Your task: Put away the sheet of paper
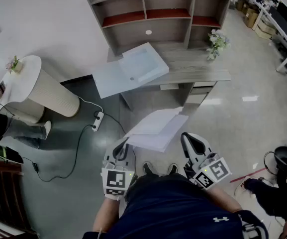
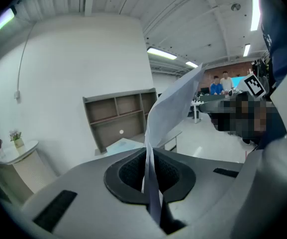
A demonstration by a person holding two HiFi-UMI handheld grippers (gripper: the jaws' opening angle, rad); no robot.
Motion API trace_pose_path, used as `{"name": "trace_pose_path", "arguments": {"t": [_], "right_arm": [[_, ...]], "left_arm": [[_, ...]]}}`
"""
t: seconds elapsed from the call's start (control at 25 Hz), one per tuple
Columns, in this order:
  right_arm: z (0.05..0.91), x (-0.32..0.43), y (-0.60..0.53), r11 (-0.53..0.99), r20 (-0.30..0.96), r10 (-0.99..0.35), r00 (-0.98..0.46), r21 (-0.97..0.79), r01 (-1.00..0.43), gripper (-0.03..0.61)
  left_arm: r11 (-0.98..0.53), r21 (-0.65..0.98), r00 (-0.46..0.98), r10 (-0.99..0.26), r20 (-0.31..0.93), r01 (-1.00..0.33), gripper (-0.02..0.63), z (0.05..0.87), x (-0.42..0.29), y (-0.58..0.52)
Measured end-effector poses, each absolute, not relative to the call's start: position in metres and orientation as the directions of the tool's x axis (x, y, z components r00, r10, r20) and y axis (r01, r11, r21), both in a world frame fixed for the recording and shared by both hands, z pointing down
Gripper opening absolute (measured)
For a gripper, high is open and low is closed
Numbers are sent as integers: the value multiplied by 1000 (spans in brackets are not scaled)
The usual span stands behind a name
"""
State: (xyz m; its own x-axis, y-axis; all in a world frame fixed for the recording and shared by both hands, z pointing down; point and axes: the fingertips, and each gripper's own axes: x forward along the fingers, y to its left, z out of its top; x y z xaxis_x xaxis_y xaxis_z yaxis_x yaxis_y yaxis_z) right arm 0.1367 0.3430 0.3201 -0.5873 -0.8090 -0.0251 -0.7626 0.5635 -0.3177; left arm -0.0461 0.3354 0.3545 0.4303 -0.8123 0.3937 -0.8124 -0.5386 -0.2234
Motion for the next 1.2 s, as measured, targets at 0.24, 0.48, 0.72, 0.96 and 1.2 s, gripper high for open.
{"name": "trace_pose_path", "arguments": {"t": [0.24,0.48,0.72,0.96,1.2], "right_arm": [[313,117,339,557,-21,-818,-575,-281,-782,6],[314,110,333,534,5,-830,-558,-280,-798,6],[310,109,327,506,-8,-849,-528,-301,-809,6],[310,100,324,491,-5,-857,-515,-311,-814,6],[306,79,321,486,-7,-863,-506,-291,-824,6]], "left_arm": [[-545,-205,448,-811,377,-813,15,351,-70,325],[-537,105,527,-741,417,-837,15,370,-86,314],[-474,349,584,-720,375,-808,15,377,-109,304],[-473,462,638,-703,315,-750,15,372,-115,302],[-479,493,655,-702,281,-726,15,375,-134,300]]}}
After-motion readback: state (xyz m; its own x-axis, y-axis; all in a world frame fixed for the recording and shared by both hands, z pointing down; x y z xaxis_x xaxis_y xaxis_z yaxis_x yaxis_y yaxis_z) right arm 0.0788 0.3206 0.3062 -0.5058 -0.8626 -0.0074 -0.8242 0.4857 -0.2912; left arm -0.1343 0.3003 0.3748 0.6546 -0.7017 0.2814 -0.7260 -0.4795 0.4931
